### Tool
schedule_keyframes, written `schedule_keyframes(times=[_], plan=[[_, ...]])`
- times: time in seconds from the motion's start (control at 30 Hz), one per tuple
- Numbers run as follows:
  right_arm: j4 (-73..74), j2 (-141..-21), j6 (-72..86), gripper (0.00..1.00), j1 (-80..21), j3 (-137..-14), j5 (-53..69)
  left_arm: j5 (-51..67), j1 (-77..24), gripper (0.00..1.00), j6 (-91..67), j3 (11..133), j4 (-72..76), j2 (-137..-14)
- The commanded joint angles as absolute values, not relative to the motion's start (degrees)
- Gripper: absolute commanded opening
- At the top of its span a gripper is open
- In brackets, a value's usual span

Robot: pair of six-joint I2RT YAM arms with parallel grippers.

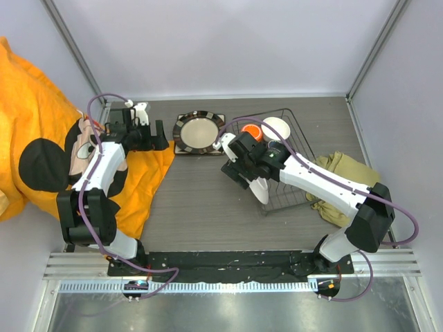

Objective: Unload the mixed dishes from the dish rack
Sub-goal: Pick up the plate from the dish rack.

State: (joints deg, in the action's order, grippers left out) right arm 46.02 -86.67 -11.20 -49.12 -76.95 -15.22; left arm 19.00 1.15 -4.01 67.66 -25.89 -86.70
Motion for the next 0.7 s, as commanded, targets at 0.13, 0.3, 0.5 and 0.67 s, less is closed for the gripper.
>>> schedule_keyframes(times=[0.13, 0.3, 0.5, 0.67], plan=[[42.9, -86.6, -11.7, 0.82, -49.5, -76.8, -23.6, 19.0, 1.1, 1.00, -2.5, 67.1, -23.5, -84.6], [42.7, -86.7, -11.8, 0.78, -49.5, -75.9, -25.0, 18.8, 1.1, 1.00, -2.3, 66.3, -22.9, -84.6], [42.1, -86.9, -11.6, 0.68, -49.5, -74.5, -27.6, 18.7, 1.1, 1.00, -2.0, 65.8, -22.7, -84.5], [42.2, -87.4, -11.2, 0.60, -49.5, -74.6, -28.2, 18.7, 1.1, 1.00, -2.1, 65.9, -22.8, -84.7]])
